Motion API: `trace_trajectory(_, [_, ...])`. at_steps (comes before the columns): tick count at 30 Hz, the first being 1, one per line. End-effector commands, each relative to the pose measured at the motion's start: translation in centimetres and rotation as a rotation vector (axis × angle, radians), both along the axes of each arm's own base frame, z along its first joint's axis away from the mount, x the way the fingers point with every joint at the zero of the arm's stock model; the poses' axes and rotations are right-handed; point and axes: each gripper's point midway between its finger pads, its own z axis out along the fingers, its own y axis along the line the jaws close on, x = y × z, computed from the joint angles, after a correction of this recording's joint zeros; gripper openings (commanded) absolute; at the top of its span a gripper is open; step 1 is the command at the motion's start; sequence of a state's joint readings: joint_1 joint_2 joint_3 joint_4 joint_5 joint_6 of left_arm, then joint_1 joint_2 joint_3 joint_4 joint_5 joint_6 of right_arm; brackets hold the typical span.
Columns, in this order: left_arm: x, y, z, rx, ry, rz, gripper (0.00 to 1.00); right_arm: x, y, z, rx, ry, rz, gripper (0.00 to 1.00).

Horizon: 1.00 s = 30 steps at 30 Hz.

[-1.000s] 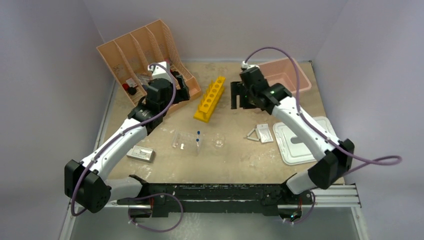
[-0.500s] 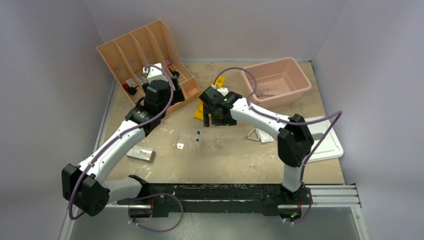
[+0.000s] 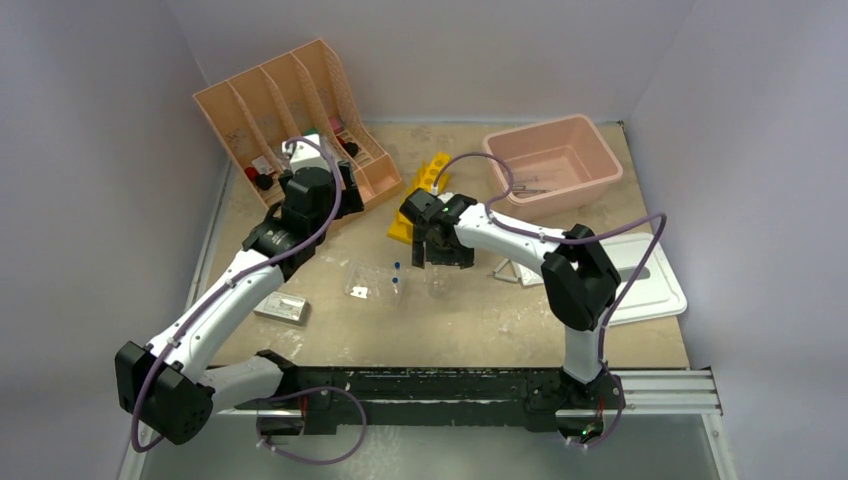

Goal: Organize the chemistry lab equipment

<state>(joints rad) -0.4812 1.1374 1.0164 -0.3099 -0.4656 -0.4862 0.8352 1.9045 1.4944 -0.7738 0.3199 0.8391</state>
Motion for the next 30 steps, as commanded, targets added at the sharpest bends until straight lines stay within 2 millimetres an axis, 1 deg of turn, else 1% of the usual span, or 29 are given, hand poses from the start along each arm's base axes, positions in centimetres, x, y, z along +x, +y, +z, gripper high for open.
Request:
trace_trajectory(1, [-0.1, 0.3, 0.7, -0.005, -0.025, -0.003, 0.82, -1.2, -0.3, 0.0, 0.013, 0.029, -0.023, 0.86])
trace_trajectory(3, [-0.2, 0.4, 0.5, 0.001, -0.021, 0.000, 0.82, -1.8, -0.4, -0.2, 0.026, 0.047, -0.008, 0.86])
trace_trajectory(8, [-0.1, 0.5, 0.3, 0.008, -0.019, 0.002, 0.82, -2.9, -1.4, -0.5, 0.004, 0.074, 0.005, 0.79])
trace_trajectory(10, [-0.1, 0.4, 0.3, 0.006, -0.019, -0.001, 0.82, -3.3, -1.7, -0.7, -0.001, 0.089, 0.011, 0.78])
trace_trajectory(13, [0.0, 0.3, 0.2, 0.009, -0.015, -0.002, 0.82, -3.9, -2.0, -0.6, 0.005, 0.104, 0.025, 0.78])
trace_trajectory(18, [-0.2, 0.4, -0.1, 0.012, -0.010, -0.001, 0.82, -4.7, -2.4, 0.2, 0.029, 0.105, 0.036, 0.82])
trace_trajectory(19, [-0.2, 0.4, -0.2, 0.010, -0.009, -0.001, 0.82, -4.9, -2.4, 0.3, 0.037, 0.109, 0.038, 0.81])
trace_trajectory(21, [-0.2, 0.3, -0.3, 0.007, -0.008, -0.003, 0.82, -5.5, -2.3, 0.4, 0.055, 0.128, 0.044, 0.71])
trace_trajectory(22, [-0.2, 0.3, -0.2, 0.006, -0.008, -0.003, 0.82, -5.8, -2.4, 0.3, 0.057, 0.140, 0.043, 0.67])
trace_trajectory(23, [-0.2, 0.4, -0.3, 0.006, -0.007, -0.003, 0.82, -6.0, -2.5, 0.3, 0.055, 0.145, 0.042, 0.66])
trace_trajectory(25, [-0.2, 0.4, -0.3, 0.006, -0.007, -0.002, 0.82, -6.1, -2.5, 0.3, 0.059, 0.148, 0.035, 0.67])
trace_trajectory(28, [-0.3, 0.4, -0.3, 0.005, -0.008, -0.002, 0.82, -6.2, -2.5, 0.1, 0.058, 0.156, 0.033, 0.73])
trace_trajectory(30, [-0.3, 0.4, -0.2, 0.004, -0.009, -0.004, 0.82, -6.3, -2.6, 0.0, 0.052, 0.162, 0.032, 0.75])
